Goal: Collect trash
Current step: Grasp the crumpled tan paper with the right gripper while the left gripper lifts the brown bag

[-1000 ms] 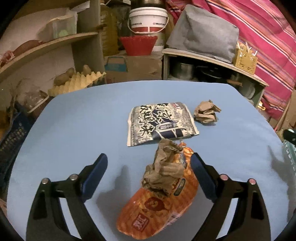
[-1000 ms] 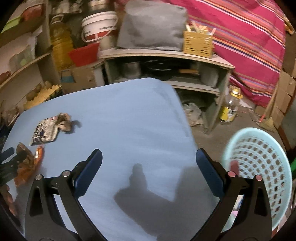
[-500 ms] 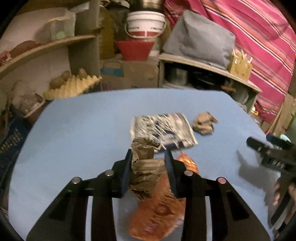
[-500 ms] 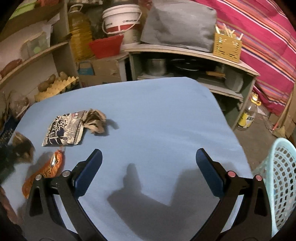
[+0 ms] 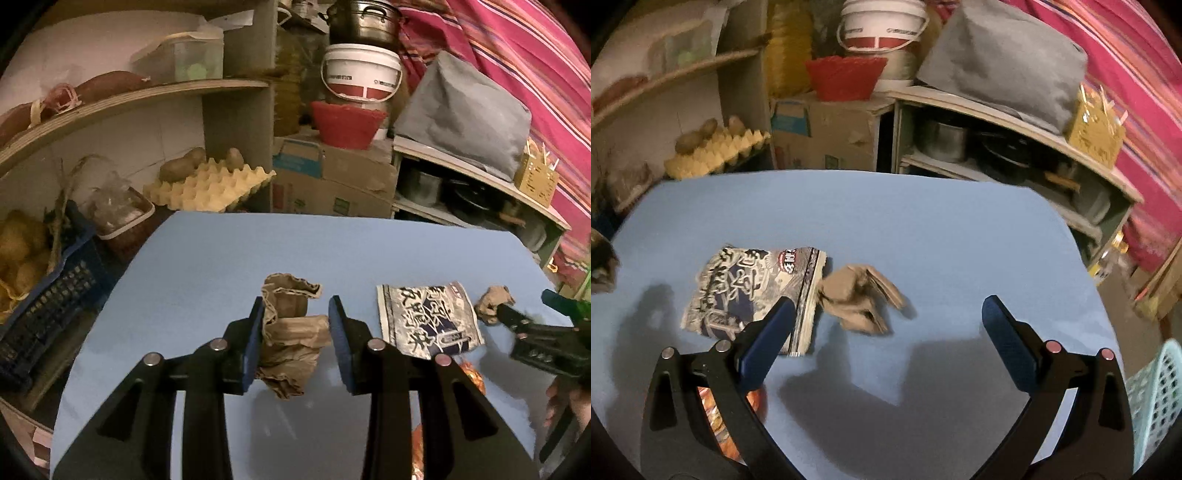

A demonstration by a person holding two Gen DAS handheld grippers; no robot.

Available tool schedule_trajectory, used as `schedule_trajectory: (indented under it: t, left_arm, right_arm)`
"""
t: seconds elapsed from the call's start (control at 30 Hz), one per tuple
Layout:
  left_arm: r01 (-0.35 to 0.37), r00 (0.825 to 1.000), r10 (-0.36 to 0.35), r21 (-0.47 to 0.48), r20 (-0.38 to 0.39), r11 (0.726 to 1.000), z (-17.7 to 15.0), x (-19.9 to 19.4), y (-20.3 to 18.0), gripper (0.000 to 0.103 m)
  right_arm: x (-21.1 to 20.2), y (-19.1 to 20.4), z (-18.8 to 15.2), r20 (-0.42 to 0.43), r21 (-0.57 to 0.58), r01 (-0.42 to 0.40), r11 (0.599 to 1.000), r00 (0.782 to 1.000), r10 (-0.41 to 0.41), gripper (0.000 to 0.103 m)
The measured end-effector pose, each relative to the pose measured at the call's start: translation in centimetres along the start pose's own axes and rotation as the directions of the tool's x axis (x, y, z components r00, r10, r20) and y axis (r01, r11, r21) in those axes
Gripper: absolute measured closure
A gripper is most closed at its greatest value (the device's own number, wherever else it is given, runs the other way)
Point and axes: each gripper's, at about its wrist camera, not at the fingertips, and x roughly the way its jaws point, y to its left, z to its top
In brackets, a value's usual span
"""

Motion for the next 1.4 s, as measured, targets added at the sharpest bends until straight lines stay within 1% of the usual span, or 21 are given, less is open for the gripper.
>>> schedule_trajectory:
  t: [0.03, 0.1, 0.17, 0.2, 0.3, 0.37, 0.4, 0.43, 0.57, 0.77, 0.97, 1.2, 1.3, 1.4]
  left_arm:
    - [-0.002, 1.0, 0.002, -0.005, 0.005, 1.0, 0.2, 0.0, 0.2, 0.068]
    - [0.003, 1.0, -0.003, -0.02, 0.009, 1.0, 0.2, -0.2, 0.5, 0.068]
    - [0.008, 1.0, -0.008, -0.035, 0.013, 0.999, 0.4, -0.2, 0.7, 0.068]
    - [0.011, 1.0, -0.01, -0.043, 0.015, 0.999, 0.5, -0.3, 0.8, 0.068]
    - [0.019, 1.0, -0.018, -0.055, 0.021, 0.998, 0.9, -0.4, 0.8, 0.068]
    - [0.024, 0.999, -0.023, -0.06, 0.026, 0.998, 1.1, -0.6, 0.7, 0.068]
    - [0.027, 0.999, -0.026, -0.06, 0.029, 0.998, 1.2, -0.7, 0.6, 0.068]
    - [0.029, 0.999, -0.027, -0.059, 0.031, 0.998, 1.3, -0.8, 0.4, 0.068]
    - [0.022, 0.999, -0.02, -0.038, 0.046, 0.999, 1.4, -1.6, -0.3, 0.068]
    - [0.019, 0.998, -0.019, -0.011, 0.057, 1.0, 1.1, -2.9, -1.1, 0.068]
    - [0.042, 0.997, -0.042, 0.011, 0.057, 0.999, 0.4, -4.4, -2.2, 0.068]
    - [0.071, 0.995, -0.074, 0.049, 0.068, 0.996, -0.3, -7.0, -5.4, 0.068]
    - [0.091, 0.992, -0.096, 0.065, 0.084, 0.994, -0.4, -8.5, -7.5, 0.068]
    - [0.096, 0.989, -0.108, 0.115, 0.101, 0.989, -0.8, -9.9, -10.2, 0.068]
  right_arm:
    - [0.7, 0.3, 0.2, -0.011, -0.007, 0.012, 1.0, 1.0, -0.012, 0.005]
    - [1.8, 0.5, 0.3, -0.041, 0.005, 0.007, 1.0, 0.999, -0.006, 0.006]
    - [3.0, 0.5, 0.2, -0.067, 0.012, 0.009, 1.0, 0.998, -0.008, 0.015]
    - [3.4, 0.6, 0.1, -0.077, 0.009, 0.007, 1.0, 0.997, -0.006, 0.022]
    - [4.2, 0.6, -0.2, -0.115, 0.008, -0.025, 1.0, 0.993, 0.025, 0.035]
    - [4.0, 0.6, -0.2, -0.107, 0.005, -0.042, 0.999, 0.993, 0.042, 0.043]
    - [3.9, 0.7, -0.2, -0.105, -0.005, -0.044, 0.999, 0.994, 0.043, 0.049]
    - [3.8, 0.7, -0.2, -0.105, -0.014, -0.042, 0.999, 0.994, 0.041, 0.052]
    - [2.9, -0.2, -0.4, -0.092, -0.001, -0.053, 0.999, 0.994, 0.052, 0.055]
    - [0.2, -2.7, -1.4, -0.069, 0.016, -0.057, 0.998, 0.996, 0.058, 0.055]
    - [-3.5, -6.9, -3.6, -0.053, 0.049, -0.044, 0.998, 0.998, 0.047, 0.055]
    - [-9.2, -12.4, -6.7, -0.011, 0.067, 0.004, 0.998, 1.0, -0.003, 0.055]
    - [-11.5, -14.9, -7.9, 0.003, 0.084, 0.023, 0.996, 1.0, -0.023, 0.055]
    - [-13.5, -17.7, -9.2, 0.014, 0.107, 0.041, 0.993, 0.999, -0.043, 0.055]
